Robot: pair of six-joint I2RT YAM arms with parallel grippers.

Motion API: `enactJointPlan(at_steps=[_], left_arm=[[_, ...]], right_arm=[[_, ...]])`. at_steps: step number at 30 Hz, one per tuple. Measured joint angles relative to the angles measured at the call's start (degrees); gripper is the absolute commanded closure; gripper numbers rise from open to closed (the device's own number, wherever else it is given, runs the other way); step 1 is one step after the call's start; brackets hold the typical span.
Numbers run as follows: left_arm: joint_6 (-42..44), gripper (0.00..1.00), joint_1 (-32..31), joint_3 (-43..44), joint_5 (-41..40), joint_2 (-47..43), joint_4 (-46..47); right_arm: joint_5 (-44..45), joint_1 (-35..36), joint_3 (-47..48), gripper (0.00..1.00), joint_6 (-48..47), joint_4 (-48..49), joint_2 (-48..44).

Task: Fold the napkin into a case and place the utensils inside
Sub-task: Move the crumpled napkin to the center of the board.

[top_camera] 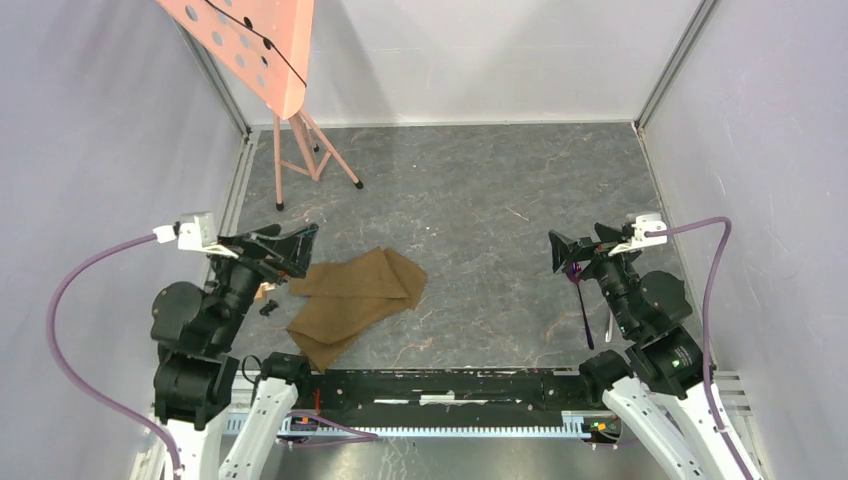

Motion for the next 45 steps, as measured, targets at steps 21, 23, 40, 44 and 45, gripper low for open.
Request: enactJointPlan(at_steps=[21,23,40,44,45], left_arm=[[0.0,0.0,0.04,-12.04,3.23,-3.76,-10.56],[0.0,0.0,0.04,-12.22,2.91,-4.87,-10.51],[0.0,0.0,0.04,-14.56,2.91,-6.82,-10.23],[0.0,0.0,0.04,-14.56,2.89,-7.23,-10.08],[0.0,0.0,0.04,-14.56,2.89,-7.32,-9.97]], right_arm=[[-20.33,5.29,-12.35,0.02,11.23,20.13,39.21],[-22.12,10.29,-10.88,0.02,12.83,22.6,46.16],[9.55,43.5,7.54,0.23,15.02,33.62,79.47],[15.43,43.63,11.8,0.5,13.42,31.12,84.35],[16.48,43.5,11.8,0.57,13.35,30.77,84.37]])
